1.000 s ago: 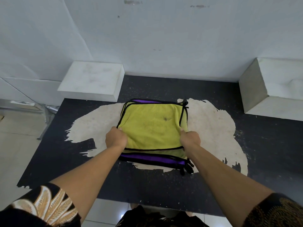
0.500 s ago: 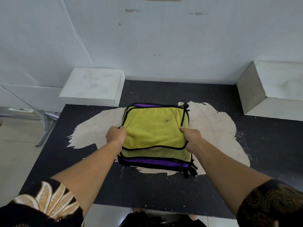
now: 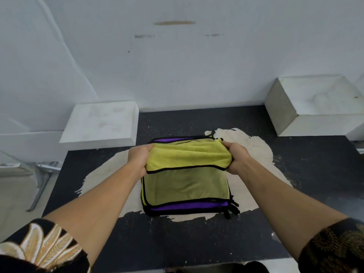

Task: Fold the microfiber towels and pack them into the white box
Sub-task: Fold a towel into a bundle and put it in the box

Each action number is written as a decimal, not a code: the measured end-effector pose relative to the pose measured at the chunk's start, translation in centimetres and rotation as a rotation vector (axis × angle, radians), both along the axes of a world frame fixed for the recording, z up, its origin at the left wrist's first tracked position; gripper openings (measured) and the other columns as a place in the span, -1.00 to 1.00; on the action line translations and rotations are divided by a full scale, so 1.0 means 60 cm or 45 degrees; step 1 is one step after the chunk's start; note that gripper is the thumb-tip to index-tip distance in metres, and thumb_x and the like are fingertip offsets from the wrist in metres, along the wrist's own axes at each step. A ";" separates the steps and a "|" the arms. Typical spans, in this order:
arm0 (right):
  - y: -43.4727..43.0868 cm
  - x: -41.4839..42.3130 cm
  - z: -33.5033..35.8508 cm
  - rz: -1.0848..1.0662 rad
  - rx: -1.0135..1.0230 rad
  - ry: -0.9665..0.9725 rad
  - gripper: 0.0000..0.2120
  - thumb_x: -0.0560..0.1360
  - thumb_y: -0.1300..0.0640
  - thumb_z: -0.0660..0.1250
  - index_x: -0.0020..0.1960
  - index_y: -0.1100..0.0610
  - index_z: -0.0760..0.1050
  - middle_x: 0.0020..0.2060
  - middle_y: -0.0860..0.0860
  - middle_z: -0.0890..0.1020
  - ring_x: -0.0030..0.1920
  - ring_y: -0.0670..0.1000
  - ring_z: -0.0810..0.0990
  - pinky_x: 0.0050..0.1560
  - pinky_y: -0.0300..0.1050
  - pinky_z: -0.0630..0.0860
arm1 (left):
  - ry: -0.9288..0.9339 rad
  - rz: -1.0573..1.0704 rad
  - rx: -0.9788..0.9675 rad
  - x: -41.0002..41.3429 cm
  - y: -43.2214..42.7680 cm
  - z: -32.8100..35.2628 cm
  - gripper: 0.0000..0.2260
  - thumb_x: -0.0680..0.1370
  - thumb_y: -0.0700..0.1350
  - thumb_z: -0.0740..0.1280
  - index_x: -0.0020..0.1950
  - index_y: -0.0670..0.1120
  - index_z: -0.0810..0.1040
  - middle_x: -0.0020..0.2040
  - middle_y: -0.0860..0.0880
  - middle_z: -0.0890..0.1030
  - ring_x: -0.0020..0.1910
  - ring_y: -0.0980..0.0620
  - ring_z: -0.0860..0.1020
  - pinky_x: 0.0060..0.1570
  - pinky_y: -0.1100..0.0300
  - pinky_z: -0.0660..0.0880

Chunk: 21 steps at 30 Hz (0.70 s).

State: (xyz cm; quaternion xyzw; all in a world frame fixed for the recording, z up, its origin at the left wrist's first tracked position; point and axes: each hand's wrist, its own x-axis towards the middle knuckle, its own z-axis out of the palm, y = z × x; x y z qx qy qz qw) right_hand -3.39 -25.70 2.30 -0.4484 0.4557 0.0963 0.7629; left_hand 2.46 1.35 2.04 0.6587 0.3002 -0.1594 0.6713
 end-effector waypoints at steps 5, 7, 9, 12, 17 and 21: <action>-0.051 -0.008 0.039 -0.061 0.069 -0.102 -0.81 0.58 0.18 0.30 0.12 0.21 0.61 -0.06 0.19 0.70 -0.09 0.24 0.67 -0.27 0.28 0.63 | -0.138 -0.071 -0.072 0.014 -0.065 0.042 -0.61 0.54 -0.42 0.14 0.13 -0.12 0.67 0.12 -0.19 0.59 -0.02 -0.14 0.61 -0.29 0.09 0.59; -0.081 -0.012 0.051 -0.097 0.114 -0.138 -0.81 0.61 0.17 0.25 0.06 0.22 0.61 -0.13 0.19 0.71 -0.11 0.23 0.66 -0.39 0.25 0.62 | -0.163 -0.083 -0.117 0.011 -0.098 0.061 -0.57 0.52 -0.43 0.13 0.21 -0.12 0.64 0.13 -0.19 0.58 -0.02 -0.14 0.61 -0.29 0.07 0.60; -0.115 -0.014 0.056 -0.158 0.117 -0.173 -0.81 0.60 0.18 0.27 0.15 0.16 0.60 -0.03 0.21 0.70 -0.05 0.26 0.68 -0.33 0.28 0.62 | -0.178 -0.098 -0.151 0.006 -0.129 0.080 -0.56 0.51 -0.43 0.15 0.24 -0.09 0.63 0.14 -0.17 0.58 -0.03 -0.14 0.62 -0.24 0.06 0.62; -0.181 -0.020 0.064 -0.260 0.098 -0.233 -0.75 0.56 0.23 0.31 0.19 0.02 0.59 -0.01 0.20 0.70 -0.06 0.27 0.69 -0.25 0.33 0.60 | -0.197 -0.131 -0.156 0.003 -0.193 0.105 -0.57 0.50 -0.43 0.17 0.25 -0.12 0.61 0.13 -0.17 0.59 -0.08 -0.11 0.61 -0.26 0.08 0.60; -0.314 -0.039 0.083 -0.304 0.124 -0.335 -0.71 0.60 0.20 0.25 0.25 -0.04 0.56 0.07 0.17 0.69 0.02 0.28 0.67 -0.15 0.37 0.59 | -0.342 -0.136 -0.161 -0.007 -0.326 0.143 -0.59 0.48 -0.44 0.24 0.25 -0.15 0.60 0.01 -0.11 0.62 -0.12 -0.02 0.60 -0.27 0.15 0.57; -0.401 -0.085 0.063 -0.293 0.068 -0.375 -0.70 0.63 0.18 0.19 0.25 -0.05 0.59 0.08 0.16 0.69 0.08 0.26 0.66 -0.02 0.41 0.57 | -0.521 -0.145 -0.027 -0.045 -0.411 0.112 -0.56 0.50 -0.41 0.29 0.34 -0.14 0.55 0.21 -0.06 0.59 0.15 0.00 0.57 0.10 0.17 0.55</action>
